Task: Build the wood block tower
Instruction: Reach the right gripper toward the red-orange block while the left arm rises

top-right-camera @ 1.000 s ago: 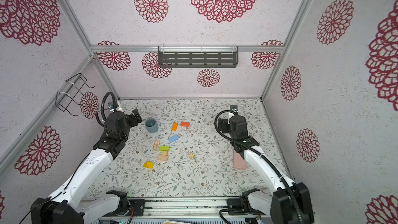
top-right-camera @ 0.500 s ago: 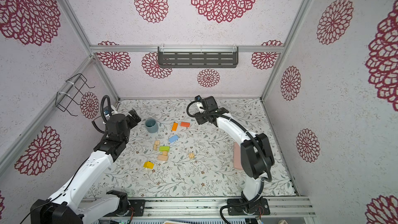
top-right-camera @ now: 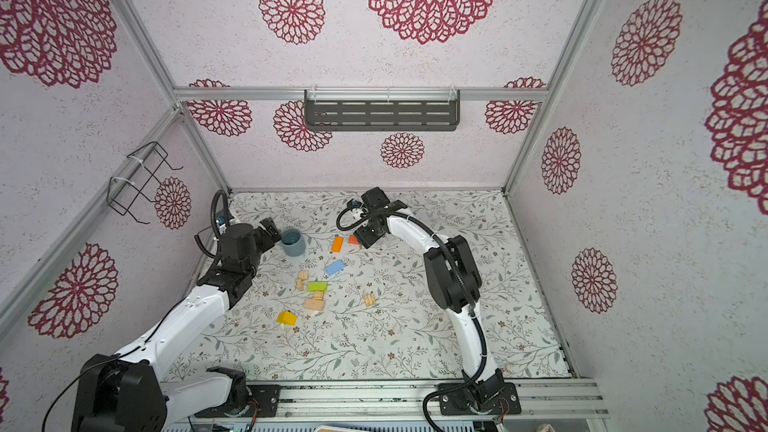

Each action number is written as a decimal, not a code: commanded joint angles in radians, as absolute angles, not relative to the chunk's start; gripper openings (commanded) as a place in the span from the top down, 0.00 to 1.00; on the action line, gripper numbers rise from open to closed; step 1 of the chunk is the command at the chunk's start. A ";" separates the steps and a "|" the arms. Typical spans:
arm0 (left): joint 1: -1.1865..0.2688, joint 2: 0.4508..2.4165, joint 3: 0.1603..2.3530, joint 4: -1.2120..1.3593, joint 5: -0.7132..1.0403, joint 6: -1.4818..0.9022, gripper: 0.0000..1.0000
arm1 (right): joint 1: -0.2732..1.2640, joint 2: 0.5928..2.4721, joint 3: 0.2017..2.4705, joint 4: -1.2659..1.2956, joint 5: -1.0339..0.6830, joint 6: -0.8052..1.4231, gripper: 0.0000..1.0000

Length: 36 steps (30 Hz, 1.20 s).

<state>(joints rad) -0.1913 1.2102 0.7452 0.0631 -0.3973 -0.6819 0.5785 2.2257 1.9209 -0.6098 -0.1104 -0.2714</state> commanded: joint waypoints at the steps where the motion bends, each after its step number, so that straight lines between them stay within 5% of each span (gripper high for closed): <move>1: -0.161 1.231 0.733 0.117 -0.340 -0.699 0.03 | 0.581 2.269 2.016 -0.697 -0.140 -0.317 0.33; 36: -0.120 1.278 0.715 0.150 -0.232 -0.744 0.03 | 0.594 2.545 2.306 -0.736 -0.122 -0.312 0.41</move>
<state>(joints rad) -0.1253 1.2766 0.7261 0.1238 -0.2329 -0.7307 0.5865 2.5408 2.2635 -0.7235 -0.1284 -0.3241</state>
